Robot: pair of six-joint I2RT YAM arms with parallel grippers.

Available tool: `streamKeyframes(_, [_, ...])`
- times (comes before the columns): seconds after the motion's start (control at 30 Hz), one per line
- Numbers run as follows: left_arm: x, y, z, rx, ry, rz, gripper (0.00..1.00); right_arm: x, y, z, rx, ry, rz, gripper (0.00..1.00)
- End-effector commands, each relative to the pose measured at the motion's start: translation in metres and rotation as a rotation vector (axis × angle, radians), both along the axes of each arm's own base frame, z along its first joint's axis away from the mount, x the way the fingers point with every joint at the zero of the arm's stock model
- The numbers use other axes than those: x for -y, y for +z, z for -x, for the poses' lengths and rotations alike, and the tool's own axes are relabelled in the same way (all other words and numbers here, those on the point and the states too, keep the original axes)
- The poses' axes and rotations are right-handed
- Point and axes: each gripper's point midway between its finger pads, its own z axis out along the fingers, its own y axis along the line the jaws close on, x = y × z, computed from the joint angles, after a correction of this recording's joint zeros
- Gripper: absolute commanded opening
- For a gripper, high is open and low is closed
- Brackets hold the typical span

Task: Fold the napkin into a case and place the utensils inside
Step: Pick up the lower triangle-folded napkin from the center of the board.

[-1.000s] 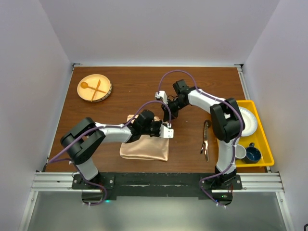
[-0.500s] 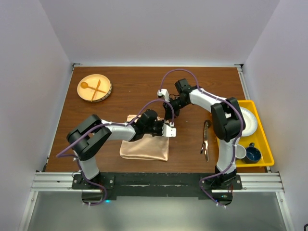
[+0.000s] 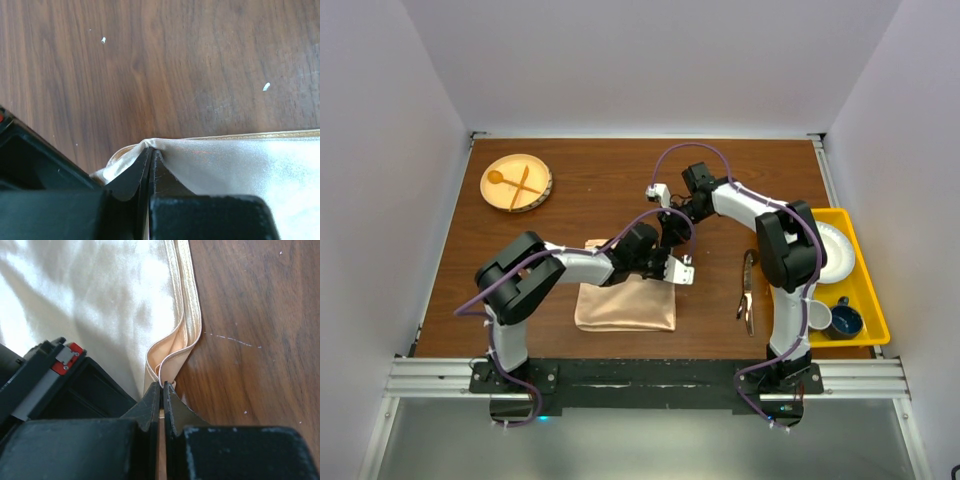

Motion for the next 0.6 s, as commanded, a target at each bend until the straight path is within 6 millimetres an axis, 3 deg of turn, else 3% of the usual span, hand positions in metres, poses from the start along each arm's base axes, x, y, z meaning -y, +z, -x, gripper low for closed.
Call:
streamKeyframes(0.0, [-0.007, -0.018, 0.006, -0.038, -0.018, -0.091, 0.00, -0.010, 0.024, -0.002, -0.007, 0.017, -0.063, 0.00])
streamKeyframes(0.07, [-0.011, -0.018, 0.006, -0.041, -0.012, -0.091, 0.00, -0.011, 0.031, 0.002, -0.014, 0.023, -0.079, 0.00])
streamKeyframes(0.13, [-0.009, -0.004, 0.002, -0.015, 0.014, -0.054, 0.00, -0.010, 0.036, 0.007, -0.022, 0.028, -0.082, 0.00])
streamKeyframes(0.23, [0.005, 0.054, -0.005, 0.010, 0.050, 0.080, 0.00, -0.006, 0.030, 0.012, -0.024, 0.036, -0.070, 0.00])
streamKeyframes(0.27, [0.010, 0.082, -0.003, 0.004, 0.038, 0.114, 0.00, -0.004, 0.024, 0.013, -0.027, 0.034, -0.055, 0.00])
streamKeyframes(0.33, [0.012, 0.113, 0.005, -0.010, 0.018, 0.153, 0.00, -0.004, 0.019, 0.012, -0.024, 0.034, -0.050, 0.00])
streamKeyframes(0.43, [-0.003, 0.115, 0.029, -0.063, -0.028, 0.103, 0.00, -0.005, 0.015, 0.008, -0.018, 0.034, -0.047, 0.00])
streamKeyframes(0.47, [-0.017, 0.099, 0.041, -0.109, -0.031, 0.048, 0.00, -0.006, 0.017, 0.006, -0.009, 0.036, -0.051, 0.00])
streamKeyframes(0.53, [-0.034, 0.090, 0.053, -0.116, -0.039, 0.008, 0.00, -0.007, 0.018, 0.006, -0.007, 0.043, -0.054, 0.00])
streamKeyframes(0.57, [-0.049, 0.068, 0.065, -0.149, -0.033, -0.042, 0.00, -0.006, 0.020, 0.005, -0.002, 0.047, -0.057, 0.00])
